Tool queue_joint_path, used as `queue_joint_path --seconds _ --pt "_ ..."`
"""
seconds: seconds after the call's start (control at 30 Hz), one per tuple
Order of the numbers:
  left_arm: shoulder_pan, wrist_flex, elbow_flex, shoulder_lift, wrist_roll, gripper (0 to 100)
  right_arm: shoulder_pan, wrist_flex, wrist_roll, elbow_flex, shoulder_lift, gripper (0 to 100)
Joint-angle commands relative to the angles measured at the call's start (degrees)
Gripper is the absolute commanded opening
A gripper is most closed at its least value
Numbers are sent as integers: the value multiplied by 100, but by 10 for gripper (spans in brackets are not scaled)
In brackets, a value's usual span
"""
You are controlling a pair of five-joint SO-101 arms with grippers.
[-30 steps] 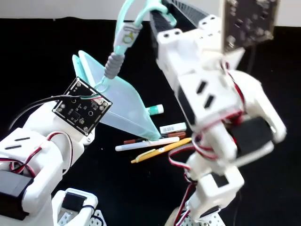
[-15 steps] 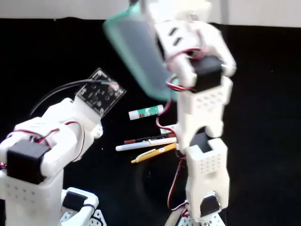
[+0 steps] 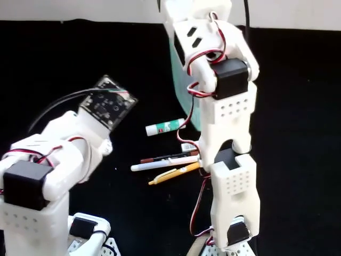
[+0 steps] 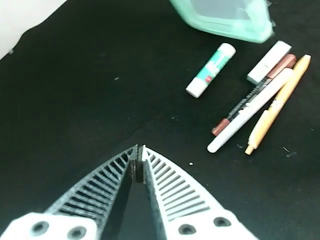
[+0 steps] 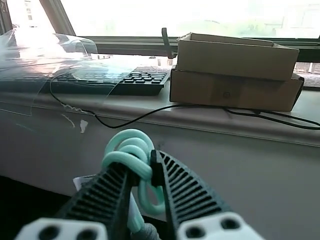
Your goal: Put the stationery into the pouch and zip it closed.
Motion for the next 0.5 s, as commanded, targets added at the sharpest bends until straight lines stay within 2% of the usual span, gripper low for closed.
queue_joint_path --seconds 0.0,0.17,0.3,0.47 --pt "-154 0 -31 -66 -35 7 -154 -101 -26 -637 -549 6" --pt "-259 -114 -40 -66 -9 7 -224 22 -26 -629 -813 6" --pt "-734 -457 -22 -31 387 7 -233 22 -26 -629 -910 6" --pt "-1253 -844 -13 -31 422 7 -215 13 -26 -629 -963 6"
